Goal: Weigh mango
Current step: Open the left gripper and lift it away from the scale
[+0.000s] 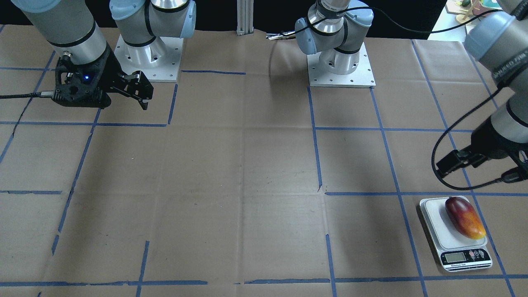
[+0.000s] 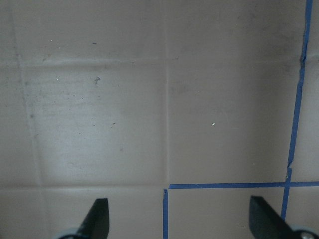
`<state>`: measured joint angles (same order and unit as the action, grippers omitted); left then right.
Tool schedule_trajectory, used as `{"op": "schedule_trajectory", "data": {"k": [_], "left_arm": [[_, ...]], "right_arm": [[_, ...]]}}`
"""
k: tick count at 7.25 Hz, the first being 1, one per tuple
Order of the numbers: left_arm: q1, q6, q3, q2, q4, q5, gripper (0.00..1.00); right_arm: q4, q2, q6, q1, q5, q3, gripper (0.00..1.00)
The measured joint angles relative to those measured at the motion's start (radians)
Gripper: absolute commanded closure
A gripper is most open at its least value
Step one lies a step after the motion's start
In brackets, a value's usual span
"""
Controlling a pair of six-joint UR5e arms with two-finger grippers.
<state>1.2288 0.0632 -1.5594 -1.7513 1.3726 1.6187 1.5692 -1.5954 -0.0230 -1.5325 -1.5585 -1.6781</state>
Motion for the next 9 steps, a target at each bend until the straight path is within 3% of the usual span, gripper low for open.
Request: {"op": "schedule_trajectory", "data": {"k": [2,4,9], "left_arm": [[0.151,-0.129,-0.001,0.105,0.132,-0.031,0.0],[0.268,-0.233,0.0,0.132,0.162,-0.058,0.0],[0.336,-0.265,-0.002,0.121,0.157,-0.036,0.0]], "right_arm": [[0.0,0.0,0.0,0.0,0.0,0.0,0.0],[0.0,0.0,0.0,0.0,0.0,0.0,0.0],[0.0,0.0,0.0,0.0,0.0,0.0,0.0]]}}
